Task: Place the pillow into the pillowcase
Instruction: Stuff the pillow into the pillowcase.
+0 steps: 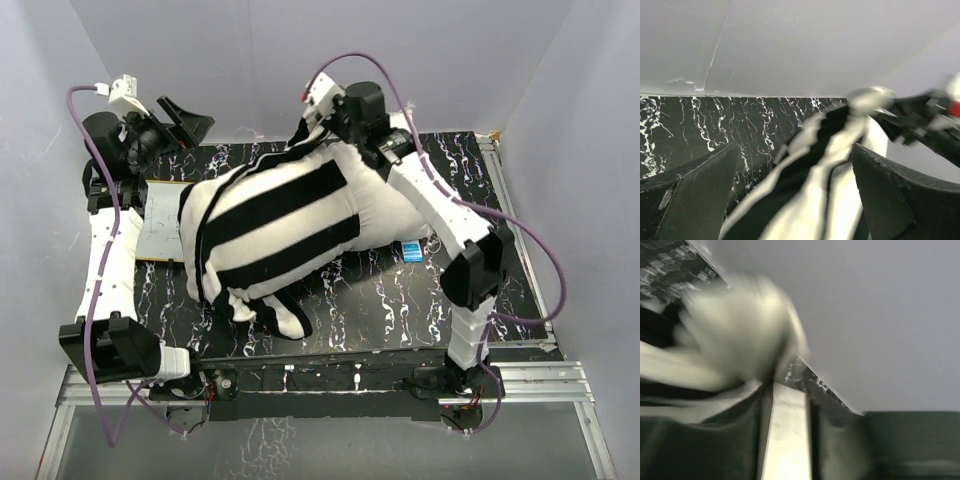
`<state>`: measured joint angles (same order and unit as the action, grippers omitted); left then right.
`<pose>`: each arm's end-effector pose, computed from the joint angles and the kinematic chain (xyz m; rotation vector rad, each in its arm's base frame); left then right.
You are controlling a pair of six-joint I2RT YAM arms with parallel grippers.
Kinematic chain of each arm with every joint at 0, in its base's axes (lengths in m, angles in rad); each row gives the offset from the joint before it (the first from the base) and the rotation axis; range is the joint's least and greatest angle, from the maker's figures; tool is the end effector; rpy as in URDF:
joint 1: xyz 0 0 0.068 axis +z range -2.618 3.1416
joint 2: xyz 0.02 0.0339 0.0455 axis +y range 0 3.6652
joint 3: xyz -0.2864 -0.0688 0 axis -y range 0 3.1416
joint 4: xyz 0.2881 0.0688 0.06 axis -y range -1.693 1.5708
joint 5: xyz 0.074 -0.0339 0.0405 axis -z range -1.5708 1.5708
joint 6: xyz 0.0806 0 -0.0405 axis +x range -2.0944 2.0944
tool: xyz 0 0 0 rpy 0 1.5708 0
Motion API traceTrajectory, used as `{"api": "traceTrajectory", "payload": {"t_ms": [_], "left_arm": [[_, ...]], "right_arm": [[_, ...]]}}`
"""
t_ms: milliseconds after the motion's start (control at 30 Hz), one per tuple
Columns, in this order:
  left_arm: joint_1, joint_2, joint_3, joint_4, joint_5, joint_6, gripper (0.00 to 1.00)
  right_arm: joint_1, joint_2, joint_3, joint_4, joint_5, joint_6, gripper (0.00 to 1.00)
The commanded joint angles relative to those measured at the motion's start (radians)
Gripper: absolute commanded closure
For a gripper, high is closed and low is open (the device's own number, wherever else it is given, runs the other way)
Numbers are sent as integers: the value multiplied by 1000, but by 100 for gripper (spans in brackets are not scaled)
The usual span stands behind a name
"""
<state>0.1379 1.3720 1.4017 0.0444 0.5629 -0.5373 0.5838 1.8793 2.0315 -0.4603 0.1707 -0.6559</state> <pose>0.3936 0.0112 0.4733 -0.0555 1.5528 -0.7373 0.4488 0.2801 0.4428 -0.9942 1.5951 -0.2098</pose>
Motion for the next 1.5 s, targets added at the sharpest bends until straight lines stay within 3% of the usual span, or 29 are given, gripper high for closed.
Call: {"api": "traceTrajectory", "payload": {"t_ms": [0,100,200,367,500,633,800,867,900,967,1000,1067,1200,1333,1367,1467], "left_arm": [[10,-74,69,-137,75,7,9],[-10,-115,1,-90,153,-101,13],[-120,-165,-29,-195,41,-24,13],[-342,-160,-48,-405,-199,99,13],[-450,-118,-83,-462,-364,119,13],[-570,13,-14,-531,-509,186,12],[-626,253,120,-625,-642,296,11],[-628,345,167,-647,-666,327,13],[-629,382,190,-650,-659,341,17],[-634,455,253,-647,-621,360,29],[-638,490,296,-647,-593,370,35],[-665,561,415,-641,-544,385,40],[-745,703,616,-606,-458,461,42],[-780,823,794,-624,-475,492,41],[-779,823,809,-623,-496,490,40],[-779,737,742,-582,-534,486,35]], "right_arm": [[-208,70,64,95,-110,100,51],[-342,117,193,-31,-318,192,21],[-472,64,162,-33,-545,241,1],[-690,9,-88,112,-921,442,0],[-720,58,-245,243,-1123,641,1],[-718,104,-355,465,-1183,852,1],[-686,174,-398,394,-1182,839,1],[-670,159,-464,369,-1164,808,8],[-667,147,-493,352,-1159,792,20],[-669,104,-546,289,-1145,745,63],[-675,67,-580,250,-1137,710,77],[-691,-48,-662,185,-1130,626,89],[-706,-347,-798,42,-1064,455,92],[-708,-492,-838,-68,-971,293,91],[-714,-513,-832,-88,-937,253,86],[-737,-563,-803,-133,-853,119,54]]}}
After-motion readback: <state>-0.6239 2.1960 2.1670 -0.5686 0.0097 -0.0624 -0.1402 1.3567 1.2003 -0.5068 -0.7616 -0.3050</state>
